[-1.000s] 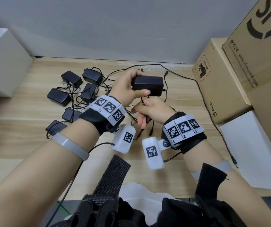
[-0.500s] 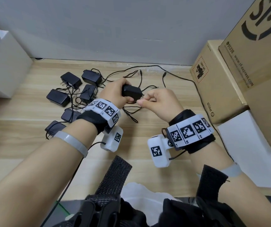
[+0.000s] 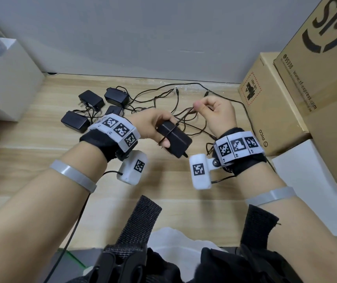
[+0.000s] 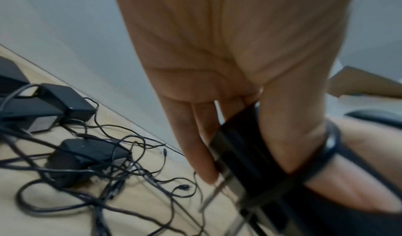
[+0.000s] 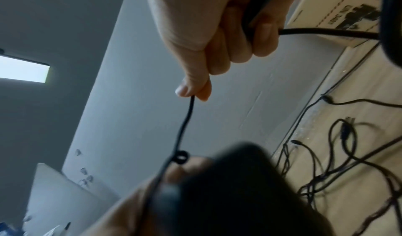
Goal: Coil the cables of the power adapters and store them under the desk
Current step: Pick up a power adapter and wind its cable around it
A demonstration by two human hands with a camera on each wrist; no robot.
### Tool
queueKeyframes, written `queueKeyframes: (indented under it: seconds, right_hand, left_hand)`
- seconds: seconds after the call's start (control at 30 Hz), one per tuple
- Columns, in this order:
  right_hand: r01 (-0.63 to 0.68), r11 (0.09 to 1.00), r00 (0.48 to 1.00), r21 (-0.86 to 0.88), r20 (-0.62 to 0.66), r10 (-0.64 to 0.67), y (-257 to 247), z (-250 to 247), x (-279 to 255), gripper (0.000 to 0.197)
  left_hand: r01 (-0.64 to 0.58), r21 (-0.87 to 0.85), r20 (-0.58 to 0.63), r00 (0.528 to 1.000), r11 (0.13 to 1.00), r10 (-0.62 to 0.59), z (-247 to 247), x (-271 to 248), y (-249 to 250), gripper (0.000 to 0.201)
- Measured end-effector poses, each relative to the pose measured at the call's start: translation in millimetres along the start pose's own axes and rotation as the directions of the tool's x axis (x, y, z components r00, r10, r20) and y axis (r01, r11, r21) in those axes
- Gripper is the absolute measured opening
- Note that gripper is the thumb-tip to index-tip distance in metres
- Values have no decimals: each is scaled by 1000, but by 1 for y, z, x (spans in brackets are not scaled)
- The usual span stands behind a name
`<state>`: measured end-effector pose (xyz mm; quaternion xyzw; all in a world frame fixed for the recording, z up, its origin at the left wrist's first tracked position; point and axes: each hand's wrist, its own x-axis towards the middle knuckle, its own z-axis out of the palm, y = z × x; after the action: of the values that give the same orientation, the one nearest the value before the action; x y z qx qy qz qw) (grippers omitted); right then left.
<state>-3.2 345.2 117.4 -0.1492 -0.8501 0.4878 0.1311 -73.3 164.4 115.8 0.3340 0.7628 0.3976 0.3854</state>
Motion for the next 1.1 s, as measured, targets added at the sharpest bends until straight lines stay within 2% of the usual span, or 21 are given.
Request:
queueKeyframes:
  seconds: [0.07,0.13,0.27,0.37,0.5,0.6,0.67,0.77,0.83,0.97,1.03,1.1]
  right_hand:
    - [-36,999,999,26,26,36,7,1,-1,22]
    - [-81,996,995,26,62,79,13,5,-3,25]
    - [-149,983,977,-110,134,163,16,17,-8,20]
    - [-144,966,958,-213,216,190,11,27,-17,30]
    - [-135,962,944,-238,263,198,7,39,-27,17]
    - [-163,939,930,-303,270,249,8,35,-25,16]
    - [-187,915,939,-357,208,273,12,26,-20,16]
    - [-143,918,974,-370,113,198,15,15,-12,24]
    - [-151,915,981,-374,55,185,12,9,-9,18]
    - [-171,886,985,-431,-57,163,11,-4,-4,34]
    - [-172,874,985,-455,-76,154,9,-7,-3,35]
    - [-151,869,988,-471,-51,145,7,-7,-5,36]
  left_hand:
    - [-56,-145,-18,998,988,54,-2,-3,5,40]
    - [-119,-291,-104,990,949,92,-1,-2,6,39]
    - [-171,-554,-281,960,814,11,7,6,5,29]
    - [-195,-602,-366,929,775,-51,16,10,8,22]
    - [-220,-619,-421,903,754,-82,21,14,6,23]
    - [-215,-604,-375,926,767,-36,24,11,4,31]
    - [-193,-606,-317,948,771,-11,27,7,5,29]
    - [-166,-608,-240,970,776,19,28,4,5,26]
    - [-155,-619,-190,981,770,45,27,3,5,35]
    - [-116,-584,-75,993,803,90,20,-2,7,57]
    - [-82,-557,0,995,826,98,18,-4,8,73]
    - [-85,-556,25,993,827,119,16,-5,9,75]
